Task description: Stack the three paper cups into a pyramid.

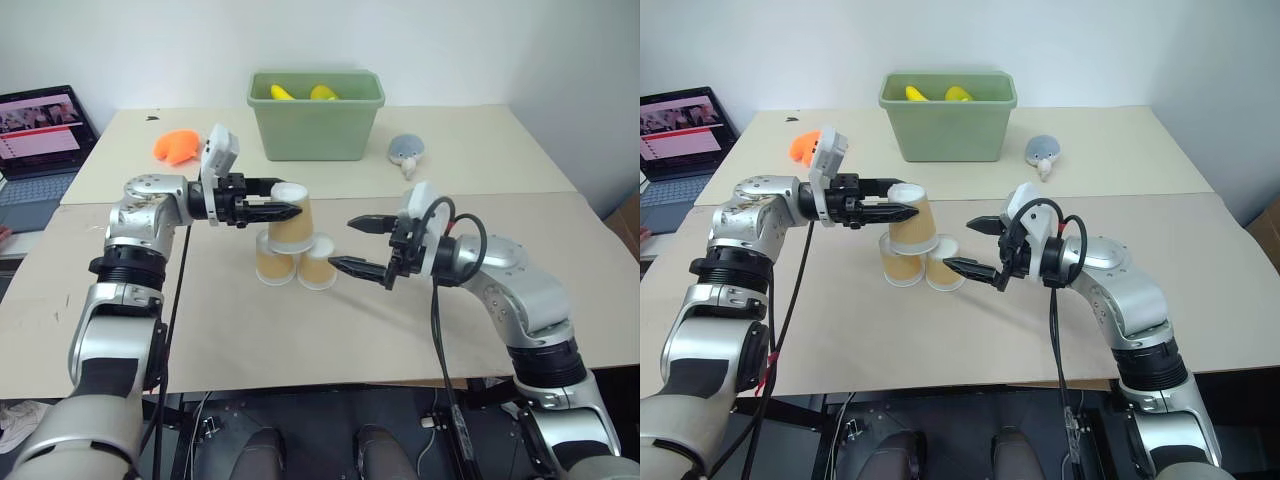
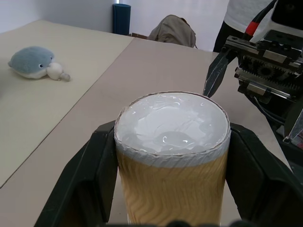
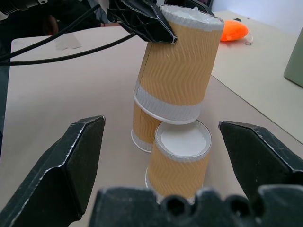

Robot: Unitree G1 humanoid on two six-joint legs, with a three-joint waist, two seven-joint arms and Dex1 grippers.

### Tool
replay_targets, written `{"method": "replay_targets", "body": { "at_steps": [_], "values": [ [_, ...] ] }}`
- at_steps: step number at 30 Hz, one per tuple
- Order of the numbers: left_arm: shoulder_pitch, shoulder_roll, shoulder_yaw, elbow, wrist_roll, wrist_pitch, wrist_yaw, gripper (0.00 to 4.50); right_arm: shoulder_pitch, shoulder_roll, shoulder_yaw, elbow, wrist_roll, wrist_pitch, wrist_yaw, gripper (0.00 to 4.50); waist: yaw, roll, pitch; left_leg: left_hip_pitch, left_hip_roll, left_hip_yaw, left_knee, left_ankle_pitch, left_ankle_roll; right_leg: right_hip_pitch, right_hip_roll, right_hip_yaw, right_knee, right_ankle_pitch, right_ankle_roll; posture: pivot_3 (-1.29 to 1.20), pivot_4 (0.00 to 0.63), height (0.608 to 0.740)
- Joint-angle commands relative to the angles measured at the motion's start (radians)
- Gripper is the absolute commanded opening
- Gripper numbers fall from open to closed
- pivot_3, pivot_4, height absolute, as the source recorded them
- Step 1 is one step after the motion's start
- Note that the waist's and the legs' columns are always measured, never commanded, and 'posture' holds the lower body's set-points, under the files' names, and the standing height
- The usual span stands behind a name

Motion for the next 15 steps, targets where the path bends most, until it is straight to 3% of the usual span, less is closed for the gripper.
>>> {"method": "replay_targets", "body": {
  "at_steps": [1,3,7,8,15],
  "values": [
    [-0.001,-0.003,0.007,-0.009,0.006,-0.020,-0.004,3.04,-0.003,-0.006,-0.040,-0.044,0.025,0.001,-0.008,4.50,-0.001,0.000,0.000,0.000,0.000,0.000,0.000,0.000,0.000,0.000,0.000,0.000,0.000,0.000,0.000,0.00,0.150,0.732],
    [0.000,-0.004,0.009,-0.009,0.008,-0.022,-0.001,3.04,-0.003,-0.006,-0.040,-0.044,0.026,0.001,-0.010,4.50,0.000,0.000,0.000,0.000,0.000,0.000,0.000,0.000,0.000,0.000,0.000,0.000,0.000,0.000,0.000,0.00,0.150,0.732],
    [0.000,-0.007,0.017,-0.006,0.008,-0.031,0.015,4.34,-0.003,-0.005,-0.042,-0.042,0.027,-0.001,-0.012,4.50,0.000,0.000,0.000,0.000,0.000,0.000,0.001,0.000,0.000,0.000,0.000,0.000,0.000,0.000,0.000,0.00,0.150,0.732],
    [-0.002,-0.008,0.020,-0.006,0.007,-0.033,0.020,4.45,-0.004,-0.005,-0.042,-0.041,0.027,-0.002,-0.011,4.50,0.000,0.000,0.000,0.000,0.000,0.000,0.001,0.000,0.000,0.000,0.000,0.000,0.000,0.000,0.000,0.00,0.150,0.732],
    [-0.015,0.001,0.039,-0.032,-0.014,0.000,0.038,4.45,-0.009,-0.002,-0.040,-0.027,0.027,-0.006,-0.003,4.50,0.000,0.000,0.000,0.000,0.000,0.000,0.001,0.000,0.000,0.000,0.000,0.000,0.001,0.000,0.000,0.00,0.150,0.732]
  ]
}}
